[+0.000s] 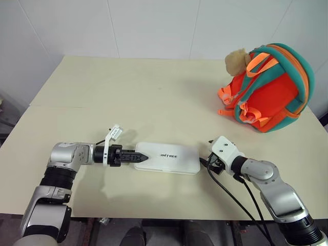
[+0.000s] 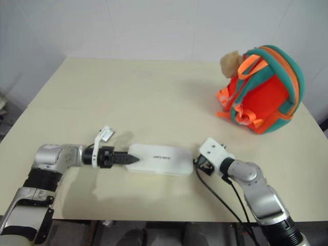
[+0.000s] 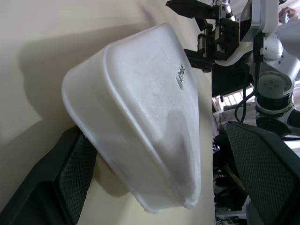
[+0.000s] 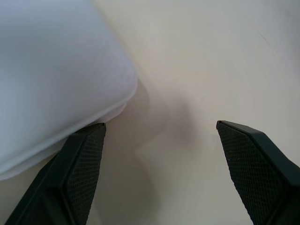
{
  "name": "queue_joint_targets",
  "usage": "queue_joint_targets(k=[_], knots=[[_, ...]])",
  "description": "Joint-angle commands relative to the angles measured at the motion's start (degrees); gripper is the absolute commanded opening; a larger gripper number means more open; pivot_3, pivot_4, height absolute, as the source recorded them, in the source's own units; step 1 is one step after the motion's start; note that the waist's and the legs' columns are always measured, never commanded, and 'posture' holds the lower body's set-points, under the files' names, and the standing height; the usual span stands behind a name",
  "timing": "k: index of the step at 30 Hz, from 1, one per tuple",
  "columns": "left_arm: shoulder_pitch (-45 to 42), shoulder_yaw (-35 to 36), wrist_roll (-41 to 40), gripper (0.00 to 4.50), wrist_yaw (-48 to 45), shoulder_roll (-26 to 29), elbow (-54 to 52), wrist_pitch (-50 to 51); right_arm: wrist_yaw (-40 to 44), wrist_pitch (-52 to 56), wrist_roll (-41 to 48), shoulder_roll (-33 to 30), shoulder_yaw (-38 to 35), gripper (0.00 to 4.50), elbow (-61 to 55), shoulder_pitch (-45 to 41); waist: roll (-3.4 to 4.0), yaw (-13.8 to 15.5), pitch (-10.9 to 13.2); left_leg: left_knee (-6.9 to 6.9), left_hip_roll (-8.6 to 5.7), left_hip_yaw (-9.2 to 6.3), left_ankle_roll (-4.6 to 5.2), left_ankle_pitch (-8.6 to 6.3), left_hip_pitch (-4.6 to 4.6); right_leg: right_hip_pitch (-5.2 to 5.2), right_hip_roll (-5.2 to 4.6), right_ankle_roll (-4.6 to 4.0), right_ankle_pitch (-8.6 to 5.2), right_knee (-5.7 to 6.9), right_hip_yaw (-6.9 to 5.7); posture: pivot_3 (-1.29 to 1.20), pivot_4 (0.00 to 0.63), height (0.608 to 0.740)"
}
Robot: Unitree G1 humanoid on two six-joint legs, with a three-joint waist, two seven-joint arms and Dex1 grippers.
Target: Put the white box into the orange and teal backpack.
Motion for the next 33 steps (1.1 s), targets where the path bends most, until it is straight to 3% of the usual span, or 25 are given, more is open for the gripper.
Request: queue_joint_targets(k=[1,10,13,20,22,33], knots=[[-1.27,2.23,-1.97,4.48,1.12,-1.34,0.4,0.51,0.36,-1.39,0.1,0.18,-0.46,4.5,-1.58,-0.38,0.0,0.01,0.0,0.01,0.0,0.0,0.0,0.0,0.0,0.0,0.0,0.0,0.0,0.0,0.0,0.0,0.15,0.74],[-2.89,4.84,-2.6,4.48,3.78,-3.08,2.92,2.22,0.49,-1.17,0.32,-0.26,-1.38,4.5,-1.77,-0.06,0.0,-0.07,0.0,-0.01,0.0,0.0,-0.01,0.0,0.0,-0.01,0.0,0.0,0.0,0.01,0.0,0.0,0.15,0.74],[-3.26,4.87,-2.57,3.85,4.28,-3.08,3.27,2.96,0.56,-1.26,0.33,-0.39,-1.52,4.5,-1.69,-0.05,0.0,-0.04,0.0,-0.02,0.0,0.0,-0.01,0.0,0.0,-0.01,0.0,0.0,0.0,0.0,0.0,0.0,0.15,0.74],[-3.88,3.82,-1.7,1.71,3.9,-2.34,4.1,2.54,0.89,-1.65,0.41,-0.78,-2.0,4.5,-1.45,0.02,0.0,-0.04,0.0,0.0,0.0,0.0,-0.02,0.01,0.0,0.0,0.0,0.0,0.0,0.0,0.0,0.0,0.15,0.74],[-4.05,3.34,-1.54,1.38,3.62,-1.96,4.13,2.19,1.03,-1.99,0.38,-1.01,-2.23,4.5,-1.26,-0.03,-0.01,-0.03,-0.01,0.01,-0.01,0.0,-0.03,0.02,0.01,0.01,0.0,0.0,0.0,0.01,0.0,0.0,0.15,0.74],[-4.76,9.14,-5.65,1.34,8.6,-1.23,-3.19,6.19,0.33,-1.13,1.45,-1.41,-7.63,4.5,-1.21,0.24,-0.01,-0.11,0.0,-0.02,0.0,-0.02,-0.07,0.04,0.02,0.02,0.0,0.01,0.01,0.0,0.0,0.0,0.15,0.74]])
